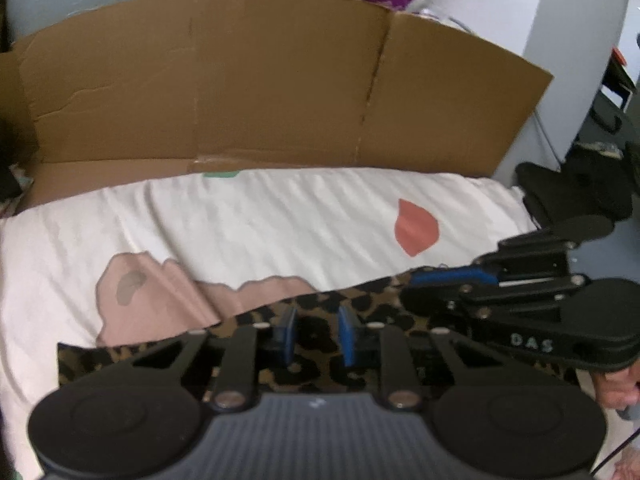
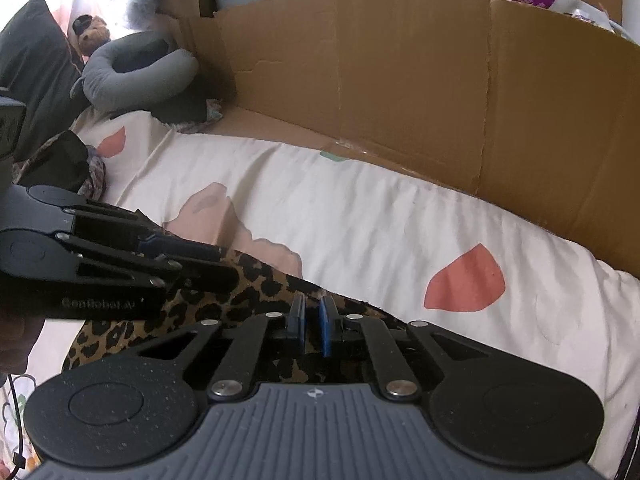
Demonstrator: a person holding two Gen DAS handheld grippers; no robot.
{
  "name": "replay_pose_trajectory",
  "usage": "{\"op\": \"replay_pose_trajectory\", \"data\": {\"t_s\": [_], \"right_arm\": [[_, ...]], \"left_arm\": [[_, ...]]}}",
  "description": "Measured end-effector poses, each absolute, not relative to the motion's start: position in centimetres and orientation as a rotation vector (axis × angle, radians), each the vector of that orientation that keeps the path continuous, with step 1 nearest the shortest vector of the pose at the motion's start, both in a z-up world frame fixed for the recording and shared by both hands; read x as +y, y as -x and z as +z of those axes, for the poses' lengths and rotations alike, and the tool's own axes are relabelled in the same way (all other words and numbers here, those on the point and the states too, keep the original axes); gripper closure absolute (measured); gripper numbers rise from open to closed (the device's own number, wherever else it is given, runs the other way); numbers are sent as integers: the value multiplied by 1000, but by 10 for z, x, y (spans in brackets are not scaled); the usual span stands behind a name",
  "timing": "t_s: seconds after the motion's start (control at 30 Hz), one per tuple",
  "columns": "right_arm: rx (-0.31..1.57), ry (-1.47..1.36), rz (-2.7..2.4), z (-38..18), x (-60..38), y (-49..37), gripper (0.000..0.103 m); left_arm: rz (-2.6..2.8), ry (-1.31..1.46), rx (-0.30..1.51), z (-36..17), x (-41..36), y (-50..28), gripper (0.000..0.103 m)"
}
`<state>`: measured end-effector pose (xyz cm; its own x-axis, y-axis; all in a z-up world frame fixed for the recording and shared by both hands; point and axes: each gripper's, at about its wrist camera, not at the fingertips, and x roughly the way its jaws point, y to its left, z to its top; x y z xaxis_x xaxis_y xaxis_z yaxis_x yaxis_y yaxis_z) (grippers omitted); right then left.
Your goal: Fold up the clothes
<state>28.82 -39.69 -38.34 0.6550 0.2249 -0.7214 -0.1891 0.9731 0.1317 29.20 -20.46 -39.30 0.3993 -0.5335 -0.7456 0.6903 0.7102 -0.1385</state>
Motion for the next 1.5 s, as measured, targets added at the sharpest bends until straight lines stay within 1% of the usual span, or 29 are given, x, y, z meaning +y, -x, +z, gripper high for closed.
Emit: {"op": "replay_pose_trajectory", "data": {"t_s": [0.13, 0.27, 0.37, 0.57, 0.73, 0.87, 0.93, 1.0, 1.07, 1.2, 1.27, 1.37, 1.5], "right_arm": [[850, -20, 226, -391, -393, -291, 90], [872, 11, 228, -400, -390, -293, 91], [881, 33, 235, -406, -388, -295, 91], [906, -13, 239, -408, -393, -300, 91], [882, 31, 206, -409, -383, -294, 91], [921, -27, 219, -401, -392, -298, 91], [908, -48, 216, -396, -396, -294, 90], [878, -64, 207, -389, -398, -284, 90], [851, -59, 206, -382, -398, -272, 90], [809, -30, 234, -370, -392, -244, 90], [792, -22, 253, -366, -386, -230, 90], [766, -42, 243, -367, -379, -211, 90], [777, -42, 243, -373, -377, -198, 90]], "left_arm": [[-778, -205, 881, -401, -211, -296, 79], [-785, -265, 857, -417, -215, -295, 76], [-784, -233, 863, -421, -211, -297, 76], [-785, -207, 898, -420, -210, -303, 76], [-755, -212, 920, -418, -215, -303, 76], [-720, -254, 954, -410, -225, -302, 76], [-711, -270, 966, -404, -228, -304, 75], [-699, -279, 946, -393, -227, -300, 72], [-700, -290, 912, -383, -224, -291, 63], [-714, -298, 889, -369, -219, -271, 58], [-709, -314, 888, -364, -218, -262, 52], [-702, -308, 894, -358, -214, -251, 50], [-700, -277, 897, -358, -209, -239, 49]]}}
